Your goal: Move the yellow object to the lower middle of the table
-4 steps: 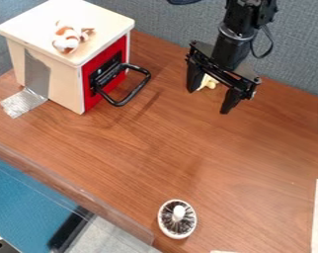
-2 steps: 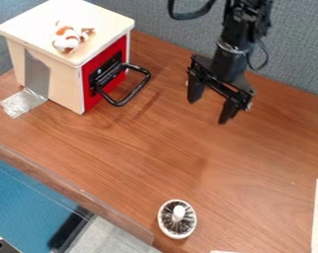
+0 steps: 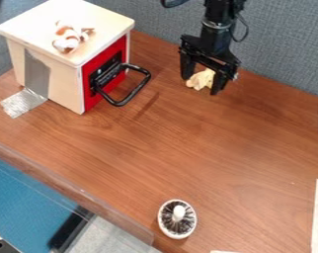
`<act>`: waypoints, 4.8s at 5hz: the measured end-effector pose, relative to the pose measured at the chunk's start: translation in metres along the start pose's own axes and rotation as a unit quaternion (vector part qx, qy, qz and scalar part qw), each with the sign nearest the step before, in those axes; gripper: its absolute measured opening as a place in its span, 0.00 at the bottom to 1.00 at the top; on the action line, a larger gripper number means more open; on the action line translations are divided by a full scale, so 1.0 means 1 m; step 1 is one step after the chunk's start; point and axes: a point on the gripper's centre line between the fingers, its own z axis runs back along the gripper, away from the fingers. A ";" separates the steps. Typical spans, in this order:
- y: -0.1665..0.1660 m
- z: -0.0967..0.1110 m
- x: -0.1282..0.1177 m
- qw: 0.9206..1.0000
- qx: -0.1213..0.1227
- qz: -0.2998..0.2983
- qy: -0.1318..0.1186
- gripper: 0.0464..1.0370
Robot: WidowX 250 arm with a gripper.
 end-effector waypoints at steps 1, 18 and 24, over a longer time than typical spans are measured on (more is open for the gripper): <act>0.022 -0.022 0.014 1.000 0.002 0.002 0.010 0.96; 0.009 -0.046 0.021 0.998 0.030 0.050 -0.005 0.31; 0.013 0.015 -0.176 1.000 -0.001 0.021 0.004 0.04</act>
